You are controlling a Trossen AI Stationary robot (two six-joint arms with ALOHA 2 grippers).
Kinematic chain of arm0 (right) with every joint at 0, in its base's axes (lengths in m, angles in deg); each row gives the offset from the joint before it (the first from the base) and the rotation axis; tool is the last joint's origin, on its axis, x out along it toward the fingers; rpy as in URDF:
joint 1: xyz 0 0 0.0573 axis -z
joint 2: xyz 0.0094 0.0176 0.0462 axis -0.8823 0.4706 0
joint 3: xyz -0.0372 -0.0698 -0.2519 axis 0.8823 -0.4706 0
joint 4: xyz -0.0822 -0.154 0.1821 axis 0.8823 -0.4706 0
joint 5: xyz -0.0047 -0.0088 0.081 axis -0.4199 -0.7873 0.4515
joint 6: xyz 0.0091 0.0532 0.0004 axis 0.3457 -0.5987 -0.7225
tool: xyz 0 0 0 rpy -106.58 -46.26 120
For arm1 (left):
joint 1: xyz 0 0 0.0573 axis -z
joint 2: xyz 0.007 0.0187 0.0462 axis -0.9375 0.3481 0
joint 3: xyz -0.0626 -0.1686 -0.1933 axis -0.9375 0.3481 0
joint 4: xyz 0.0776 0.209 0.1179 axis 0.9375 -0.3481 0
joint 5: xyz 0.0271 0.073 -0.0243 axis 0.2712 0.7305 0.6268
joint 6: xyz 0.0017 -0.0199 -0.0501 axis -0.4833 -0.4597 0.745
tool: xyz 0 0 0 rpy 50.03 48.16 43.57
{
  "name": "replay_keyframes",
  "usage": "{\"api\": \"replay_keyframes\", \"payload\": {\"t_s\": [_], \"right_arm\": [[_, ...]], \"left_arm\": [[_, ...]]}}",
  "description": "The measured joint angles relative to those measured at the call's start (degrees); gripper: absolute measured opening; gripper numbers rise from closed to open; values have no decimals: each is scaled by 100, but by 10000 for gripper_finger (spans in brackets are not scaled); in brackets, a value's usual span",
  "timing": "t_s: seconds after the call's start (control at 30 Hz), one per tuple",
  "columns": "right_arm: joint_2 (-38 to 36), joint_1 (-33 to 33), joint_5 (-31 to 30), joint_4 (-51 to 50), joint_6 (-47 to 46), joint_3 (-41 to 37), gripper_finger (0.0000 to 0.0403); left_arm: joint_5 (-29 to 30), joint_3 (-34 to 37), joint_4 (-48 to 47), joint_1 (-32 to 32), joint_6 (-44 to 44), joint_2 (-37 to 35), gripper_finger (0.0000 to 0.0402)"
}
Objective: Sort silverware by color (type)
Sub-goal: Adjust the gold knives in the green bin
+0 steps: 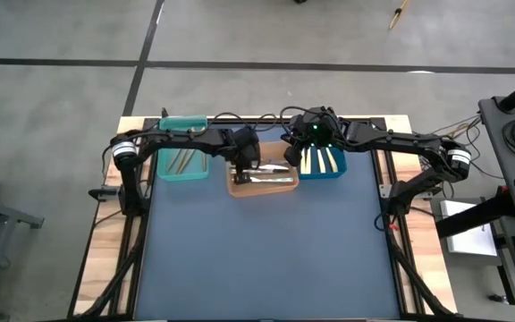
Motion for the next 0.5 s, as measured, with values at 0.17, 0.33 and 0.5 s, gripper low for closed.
{"api": "replay_keyframes", "payload": {"t_s": [0.17, 0.33, 0.5], "right_arm": [[0, 0, -2, -2, 0, 0, 9], [0, 0, 1, -4, 31, 0, 9], [2, 0, 0, -6, 74, 0, 9]], "left_arm": [[201, -132, -47, -12, -241, -5, 0], [191, -221, -176, -12, -384, -405, 0], [191, -96, -417, -128, -433, -1039, 0]]}}
